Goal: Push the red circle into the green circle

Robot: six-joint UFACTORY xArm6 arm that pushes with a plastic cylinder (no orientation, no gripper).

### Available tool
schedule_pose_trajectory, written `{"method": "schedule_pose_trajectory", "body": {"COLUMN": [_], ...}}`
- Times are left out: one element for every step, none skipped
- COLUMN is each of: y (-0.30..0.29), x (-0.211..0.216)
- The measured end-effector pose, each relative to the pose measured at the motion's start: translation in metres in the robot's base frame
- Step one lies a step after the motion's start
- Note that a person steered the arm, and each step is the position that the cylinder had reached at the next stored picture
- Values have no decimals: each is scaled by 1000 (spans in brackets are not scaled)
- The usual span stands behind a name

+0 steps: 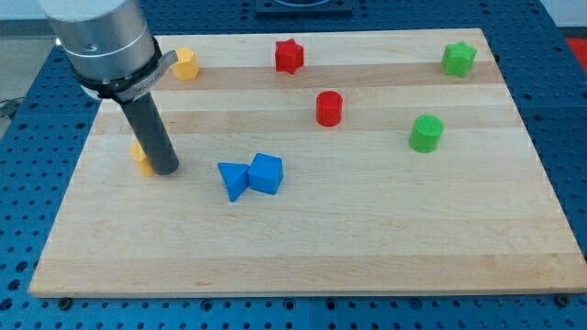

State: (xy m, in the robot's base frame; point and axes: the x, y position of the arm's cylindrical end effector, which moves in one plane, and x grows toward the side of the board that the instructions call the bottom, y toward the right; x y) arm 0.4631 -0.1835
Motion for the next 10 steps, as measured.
{"method": "schedule_pose_trajectory", "body": {"y": [0, -16, -14, -9, -9, -10, -10, 3, 30, 30], "x": [4, 2, 7, 53, 57, 76, 76, 80, 81, 66]}}
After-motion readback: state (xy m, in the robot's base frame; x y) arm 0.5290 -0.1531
